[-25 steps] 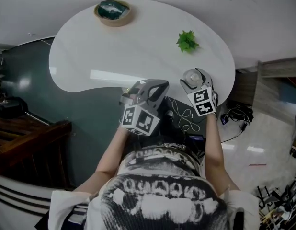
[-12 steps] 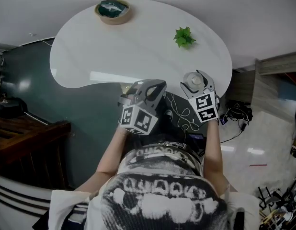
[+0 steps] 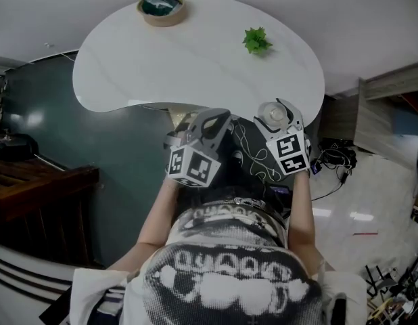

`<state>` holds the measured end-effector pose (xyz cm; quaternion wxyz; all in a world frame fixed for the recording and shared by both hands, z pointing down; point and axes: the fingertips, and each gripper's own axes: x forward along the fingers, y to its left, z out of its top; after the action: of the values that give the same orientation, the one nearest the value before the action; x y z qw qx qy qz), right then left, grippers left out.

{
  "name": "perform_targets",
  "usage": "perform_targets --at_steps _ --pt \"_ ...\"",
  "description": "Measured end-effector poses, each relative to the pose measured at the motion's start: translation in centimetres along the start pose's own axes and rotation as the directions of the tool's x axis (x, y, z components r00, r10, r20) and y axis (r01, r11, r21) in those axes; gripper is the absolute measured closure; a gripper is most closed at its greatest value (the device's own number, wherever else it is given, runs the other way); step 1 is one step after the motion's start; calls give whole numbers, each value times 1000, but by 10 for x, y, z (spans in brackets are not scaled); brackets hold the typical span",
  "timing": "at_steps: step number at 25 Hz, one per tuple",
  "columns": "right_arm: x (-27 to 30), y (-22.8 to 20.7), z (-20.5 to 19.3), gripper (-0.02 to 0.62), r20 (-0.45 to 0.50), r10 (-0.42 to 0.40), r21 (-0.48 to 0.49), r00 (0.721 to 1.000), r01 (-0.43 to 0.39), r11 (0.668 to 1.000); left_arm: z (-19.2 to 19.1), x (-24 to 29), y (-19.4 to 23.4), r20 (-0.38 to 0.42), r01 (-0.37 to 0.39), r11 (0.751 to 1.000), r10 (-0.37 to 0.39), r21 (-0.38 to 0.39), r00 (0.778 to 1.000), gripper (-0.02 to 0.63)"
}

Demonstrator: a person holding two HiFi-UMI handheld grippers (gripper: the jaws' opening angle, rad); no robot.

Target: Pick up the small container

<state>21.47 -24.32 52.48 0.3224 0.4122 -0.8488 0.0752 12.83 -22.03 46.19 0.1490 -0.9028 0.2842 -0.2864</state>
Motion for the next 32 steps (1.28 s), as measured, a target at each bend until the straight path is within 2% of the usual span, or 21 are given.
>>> perform_targets --at_steps 15,32 --pt "-40 51 -13 256 28 38 -82 999 -35 996 0 -43 -54 -18 -39 999 38 -23 999 601" --pt "-62 90 -12 256 40 90 -118 995 -84 989 -3 -50 -68 -33 -48 998 47 -28 998 601"
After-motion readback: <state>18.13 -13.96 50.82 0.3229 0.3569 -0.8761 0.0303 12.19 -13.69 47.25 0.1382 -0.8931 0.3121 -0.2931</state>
